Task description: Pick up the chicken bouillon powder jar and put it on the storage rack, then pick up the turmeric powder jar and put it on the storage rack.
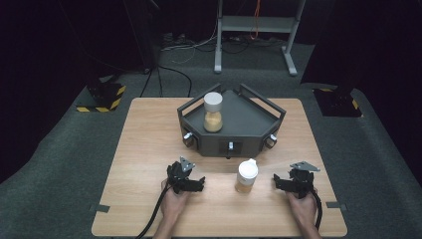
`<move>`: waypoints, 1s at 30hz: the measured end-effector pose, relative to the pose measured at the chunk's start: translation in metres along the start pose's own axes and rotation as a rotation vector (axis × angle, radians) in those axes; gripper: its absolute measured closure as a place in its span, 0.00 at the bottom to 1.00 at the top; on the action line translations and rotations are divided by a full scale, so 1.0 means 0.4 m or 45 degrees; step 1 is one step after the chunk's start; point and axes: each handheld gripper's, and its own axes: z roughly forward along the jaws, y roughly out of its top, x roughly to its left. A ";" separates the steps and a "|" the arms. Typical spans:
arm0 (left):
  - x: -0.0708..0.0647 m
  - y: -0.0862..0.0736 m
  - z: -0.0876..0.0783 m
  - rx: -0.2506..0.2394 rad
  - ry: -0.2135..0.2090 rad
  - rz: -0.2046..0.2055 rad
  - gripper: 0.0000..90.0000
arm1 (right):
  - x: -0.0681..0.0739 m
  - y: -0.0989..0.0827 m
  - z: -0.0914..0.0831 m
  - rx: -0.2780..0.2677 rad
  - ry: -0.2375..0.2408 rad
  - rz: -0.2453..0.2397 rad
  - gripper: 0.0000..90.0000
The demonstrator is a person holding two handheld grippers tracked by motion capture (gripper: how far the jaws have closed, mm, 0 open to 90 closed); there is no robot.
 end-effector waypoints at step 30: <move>0.000 0.000 0.000 0.000 0.000 0.000 0.06 | -0.017 -0.019 -0.033 -0.017 0.208 -0.063 0.06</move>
